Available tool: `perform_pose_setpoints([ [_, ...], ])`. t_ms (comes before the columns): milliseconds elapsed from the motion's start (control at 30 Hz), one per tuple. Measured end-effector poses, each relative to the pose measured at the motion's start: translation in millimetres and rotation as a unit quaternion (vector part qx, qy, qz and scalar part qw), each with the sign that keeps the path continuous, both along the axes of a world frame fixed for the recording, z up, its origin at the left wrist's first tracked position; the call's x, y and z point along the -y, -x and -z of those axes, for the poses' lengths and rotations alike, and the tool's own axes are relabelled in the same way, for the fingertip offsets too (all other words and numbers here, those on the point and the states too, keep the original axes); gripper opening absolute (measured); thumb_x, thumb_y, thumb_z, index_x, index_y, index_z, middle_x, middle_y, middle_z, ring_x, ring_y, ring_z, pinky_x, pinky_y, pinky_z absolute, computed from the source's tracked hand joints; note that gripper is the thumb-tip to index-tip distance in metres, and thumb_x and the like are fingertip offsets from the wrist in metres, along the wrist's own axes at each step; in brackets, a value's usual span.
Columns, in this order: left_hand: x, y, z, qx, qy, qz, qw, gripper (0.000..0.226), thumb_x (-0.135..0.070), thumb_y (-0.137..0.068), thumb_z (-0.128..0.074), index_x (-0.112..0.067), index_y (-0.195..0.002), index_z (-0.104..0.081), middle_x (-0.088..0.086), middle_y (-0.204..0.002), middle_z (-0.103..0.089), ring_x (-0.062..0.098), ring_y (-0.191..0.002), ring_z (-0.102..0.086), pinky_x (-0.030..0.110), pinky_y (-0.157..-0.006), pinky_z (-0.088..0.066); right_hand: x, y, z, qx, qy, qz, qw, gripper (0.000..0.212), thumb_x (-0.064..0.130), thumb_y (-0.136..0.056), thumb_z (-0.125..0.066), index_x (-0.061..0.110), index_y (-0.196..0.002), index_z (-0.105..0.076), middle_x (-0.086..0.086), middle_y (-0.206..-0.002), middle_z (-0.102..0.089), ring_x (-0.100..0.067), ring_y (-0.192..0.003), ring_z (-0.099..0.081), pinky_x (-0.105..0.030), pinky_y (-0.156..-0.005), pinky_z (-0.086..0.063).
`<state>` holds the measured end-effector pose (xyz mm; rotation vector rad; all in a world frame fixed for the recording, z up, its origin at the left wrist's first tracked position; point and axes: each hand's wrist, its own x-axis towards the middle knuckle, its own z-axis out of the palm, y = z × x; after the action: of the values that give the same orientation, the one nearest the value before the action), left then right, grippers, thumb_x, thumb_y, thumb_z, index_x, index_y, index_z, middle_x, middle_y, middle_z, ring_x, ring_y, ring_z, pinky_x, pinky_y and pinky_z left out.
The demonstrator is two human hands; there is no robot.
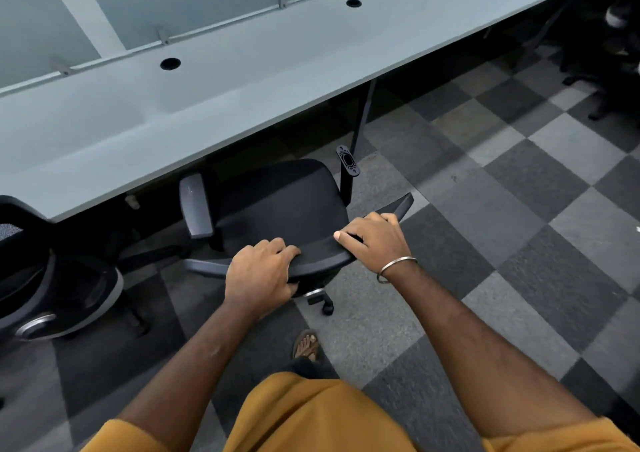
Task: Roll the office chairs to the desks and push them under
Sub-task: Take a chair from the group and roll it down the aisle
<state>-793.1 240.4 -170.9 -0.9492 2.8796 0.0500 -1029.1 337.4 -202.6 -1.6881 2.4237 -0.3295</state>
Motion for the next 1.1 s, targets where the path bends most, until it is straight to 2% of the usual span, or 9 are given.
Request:
perform_pose_setpoints([
  [167,47.8,25.7,-4.0,0.006,-0.004,0.004,1.000,0.061,-0.064,-0.075,-0.068,-0.038,-0.130,-0.063,-0.013,-0.109,-0.062,0.014,-0.096,-0.064,0.036,-0.073,-0.054,40.0,23.8,-6.6,0.010,-0.016,-0.009,1.000,0.048,0.062,-0.098,-0.030,0.034,-0.079,-0.065,0.015,-0.084,-0.067,-0.010,-0.089,-0.054,-0.036,-0.091,-0.030],
  [300,84.6,49.8,-6.3,0.007,-0.007,0.016,1.000,0.062,-0.065,-0.076,-0.067,-0.040,-0.133,-0.061,-0.014,-0.111,-0.061,0.014,-0.099,-0.063,0.034,-0.076,-0.053,65.4,41.9,-9.3,0.024,-0.006,0.002,1.000,0.050,0.062,-0.098,-0.030,0.035,-0.088,-0.071,0.015,-0.085,-0.067,-0.010,-0.090,-0.054,-0.037,-0.091,-0.031],
  [433,109.4,71.0,-3.1,0.011,-0.008,0.020,1.000,0.062,-0.064,-0.077,-0.067,-0.041,-0.134,-0.058,-0.014,-0.112,-0.059,0.014,-0.100,-0.062,0.034,-0.078,-0.050,83.7,60.3,-7.0,0.029,0.003,0.013,0.999,0.049,0.061,-0.098,-0.032,0.033,-0.088,-0.071,0.014,-0.085,-0.067,-0.010,-0.089,-0.052,-0.036,-0.091,-0.028],
  [600,132.0,117.8,-3.0,0.008,-0.016,0.010,1.000,0.062,-0.063,-0.078,-0.066,-0.041,-0.135,-0.058,-0.013,-0.115,-0.060,0.014,-0.101,-0.062,0.034,-0.081,-0.050,111.5,107.8,-6.2,0.024,0.013,0.020,0.999,0.036,0.057,-0.098,-0.040,0.039,-0.083,-0.066,0.016,-0.084,-0.066,-0.010,-0.088,-0.053,-0.038,-0.091,-0.032],
  [700,138.8,157.4,1.1,0.002,-0.011,-0.004,1.000,0.062,-0.063,-0.076,-0.066,-0.040,-0.134,-0.061,-0.013,-0.114,-0.061,0.014,-0.099,-0.062,0.034,-0.079,-0.048,126.4,149.4,-4.4,0.023,0.019,0.022,0.999,0.032,0.053,-0.097,-0.043,0.040,-0.075,-0.062,0.018,-0.082,-0.066,-0.010,-0.087,-0.053,-0.039,-0.093,-0.033],
  [800,143.4,199.8,5.4,-0.007,-0.009,-0.017,1.000,0.062,-0.063,-0.077,-0.065,-0.038,-0.134,-0.061,-0.012,-0.112,-0.061,0.014,-0.096,-0.062,0.033,-0.078,-0.049,143.1,197.5,-2.6,0.011,0.028,0.014,0.999,0.037,0.052,-0.096,-0.042,0.035,-0.080,-0.070,0.017,-0.082,-0.068,-0.009,-0.086,-0.053,-0.038,-0.092,-0.032],
  [1100,155.4,331.1,1.9,-0.025,-0.014,-0.095,0.995,0.064,-0.065,-0.079,-0.065,-0.038,-0.136,-0.058,-0.013,-0.112,-0.059,0.014,-0.099,-0.060,0.033,-0.081,-0.048,200.1,336.8,1.9,-0.040,0.005,-0.020,0.999,0.044,0.051,-0.097,-0.039,0.031,-0.080,-0.075,0.013,-0.075,-0.067,-0.014,-0.085,-0.058,-0.037,-0.088,-0.031],
])
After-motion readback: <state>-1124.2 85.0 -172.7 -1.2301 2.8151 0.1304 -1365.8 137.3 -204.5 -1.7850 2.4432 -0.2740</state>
